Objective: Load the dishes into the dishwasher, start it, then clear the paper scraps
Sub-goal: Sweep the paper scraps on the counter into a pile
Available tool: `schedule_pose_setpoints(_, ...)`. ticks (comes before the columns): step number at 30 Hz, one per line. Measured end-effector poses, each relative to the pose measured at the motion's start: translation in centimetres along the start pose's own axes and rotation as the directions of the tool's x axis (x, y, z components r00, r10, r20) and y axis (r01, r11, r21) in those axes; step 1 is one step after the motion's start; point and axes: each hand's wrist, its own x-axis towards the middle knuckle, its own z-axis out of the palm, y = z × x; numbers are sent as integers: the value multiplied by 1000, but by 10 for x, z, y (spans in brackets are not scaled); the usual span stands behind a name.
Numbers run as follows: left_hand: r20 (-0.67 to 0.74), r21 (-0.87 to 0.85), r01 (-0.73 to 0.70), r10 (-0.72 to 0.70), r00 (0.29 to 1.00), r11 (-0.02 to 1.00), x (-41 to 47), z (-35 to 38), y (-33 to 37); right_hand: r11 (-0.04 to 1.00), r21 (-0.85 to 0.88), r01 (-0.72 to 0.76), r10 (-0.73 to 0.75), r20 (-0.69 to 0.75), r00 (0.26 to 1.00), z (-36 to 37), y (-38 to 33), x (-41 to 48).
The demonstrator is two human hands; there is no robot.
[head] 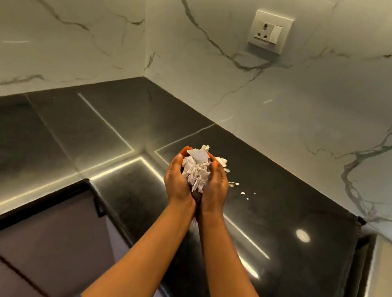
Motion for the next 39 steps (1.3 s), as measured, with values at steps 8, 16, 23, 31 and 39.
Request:
schedule_pose_setpoints(8,-120,-135,-252,237,964,958,-67,-125,114,974,67,-215,193,240,951,68,69,-140)
schedule_pose_setpoints(16,-462,-116,-319,233,855,941,-113,-349,172,843,-148,-518,539,246,806,86,247,-274)
schedule_pose_setpoints(23,-619,-430,-197,-129,775,881,-101,-561,129,536,-168,-828,837,-26,547,24,475,-335)
schedule_pose_setpoints(31,-817,-98,296,-246,522,950,-48,-718,93,296,-323,-899,921,-152,358,-37,628,-316)
schedule_pose_setpoints(39,-840,-30,514,-301,452,857,-53,-729,116,134,-303,-944,947,-242,212,-33,606,-309)
